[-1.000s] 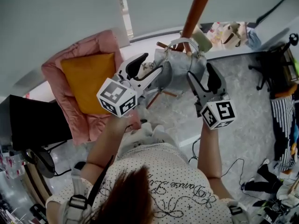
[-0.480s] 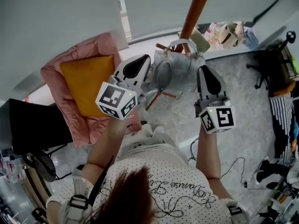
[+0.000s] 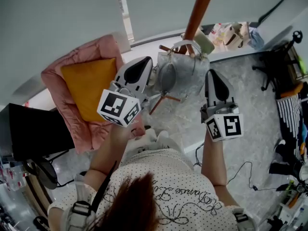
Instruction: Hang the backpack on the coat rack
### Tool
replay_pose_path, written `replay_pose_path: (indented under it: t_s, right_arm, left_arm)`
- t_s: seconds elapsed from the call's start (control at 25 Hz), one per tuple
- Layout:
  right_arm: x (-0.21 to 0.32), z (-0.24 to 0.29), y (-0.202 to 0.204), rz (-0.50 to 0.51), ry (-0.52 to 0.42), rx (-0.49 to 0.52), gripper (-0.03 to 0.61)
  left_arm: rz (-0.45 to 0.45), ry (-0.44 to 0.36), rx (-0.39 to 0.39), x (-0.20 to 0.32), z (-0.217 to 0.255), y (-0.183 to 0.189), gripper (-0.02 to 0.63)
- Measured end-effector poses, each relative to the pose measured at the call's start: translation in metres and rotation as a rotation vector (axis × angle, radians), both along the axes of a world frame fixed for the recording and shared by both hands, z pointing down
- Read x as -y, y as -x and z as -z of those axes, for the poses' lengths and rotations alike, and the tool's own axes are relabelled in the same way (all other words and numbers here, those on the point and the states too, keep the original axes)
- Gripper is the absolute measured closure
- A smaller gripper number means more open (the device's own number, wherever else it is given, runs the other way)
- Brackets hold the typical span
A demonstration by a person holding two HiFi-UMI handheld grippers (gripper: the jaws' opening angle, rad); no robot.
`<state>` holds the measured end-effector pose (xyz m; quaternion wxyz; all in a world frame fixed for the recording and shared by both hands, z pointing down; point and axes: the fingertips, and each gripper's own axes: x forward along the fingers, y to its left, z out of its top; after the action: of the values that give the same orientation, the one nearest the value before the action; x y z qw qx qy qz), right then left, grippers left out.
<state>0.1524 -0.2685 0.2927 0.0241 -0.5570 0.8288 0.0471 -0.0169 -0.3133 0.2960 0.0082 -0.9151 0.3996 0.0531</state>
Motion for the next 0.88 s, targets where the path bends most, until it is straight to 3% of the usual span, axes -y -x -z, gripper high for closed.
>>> replay_pose_path:
  t_s: [0.88]
  right_arm:
    - [0.003,-0.002,-0.002,-0.023,-0.004,-0.010,0.568]
  left_arm:
    - [0.008,0.012,0.015,0.000,-0.012,0.002,0.609]
